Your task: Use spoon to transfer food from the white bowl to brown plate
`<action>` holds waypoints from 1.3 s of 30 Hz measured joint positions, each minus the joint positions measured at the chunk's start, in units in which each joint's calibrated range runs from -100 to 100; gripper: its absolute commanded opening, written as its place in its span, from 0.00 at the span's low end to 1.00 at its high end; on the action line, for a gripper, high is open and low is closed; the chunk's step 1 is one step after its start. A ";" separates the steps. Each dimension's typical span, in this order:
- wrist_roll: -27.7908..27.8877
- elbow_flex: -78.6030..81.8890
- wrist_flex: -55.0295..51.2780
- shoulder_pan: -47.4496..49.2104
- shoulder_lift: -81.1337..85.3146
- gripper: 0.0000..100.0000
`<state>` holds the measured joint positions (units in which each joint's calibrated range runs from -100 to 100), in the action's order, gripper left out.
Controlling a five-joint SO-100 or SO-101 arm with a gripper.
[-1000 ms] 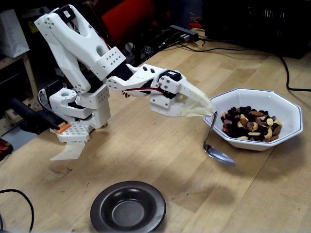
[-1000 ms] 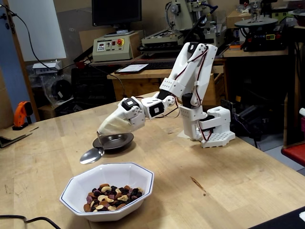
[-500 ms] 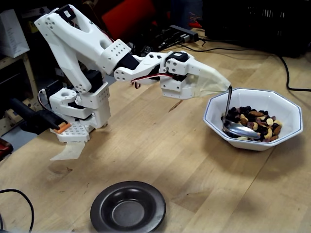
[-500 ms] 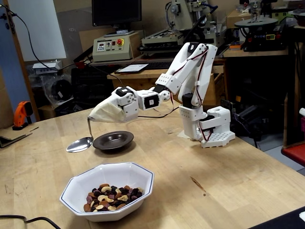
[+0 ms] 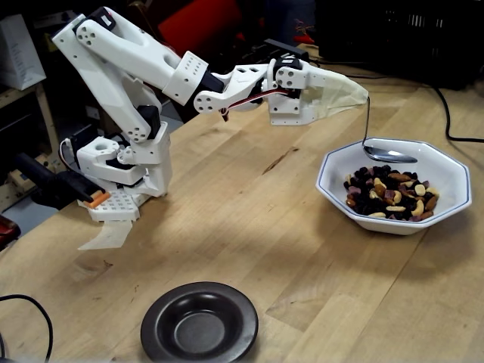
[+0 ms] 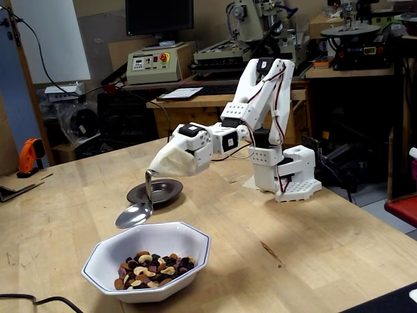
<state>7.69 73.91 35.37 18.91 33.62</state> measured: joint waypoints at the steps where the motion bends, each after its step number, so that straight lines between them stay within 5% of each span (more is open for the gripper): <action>1: 0.00 0.00 0.00 0.00 -0.17 0.04; 10: 4.35 2.27 0.00 0.36 -0.26 0.04; 39: 6.15 9.76 0.08 0.15 -0.17 0.04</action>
<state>13.85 83.67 35.45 19.05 33.45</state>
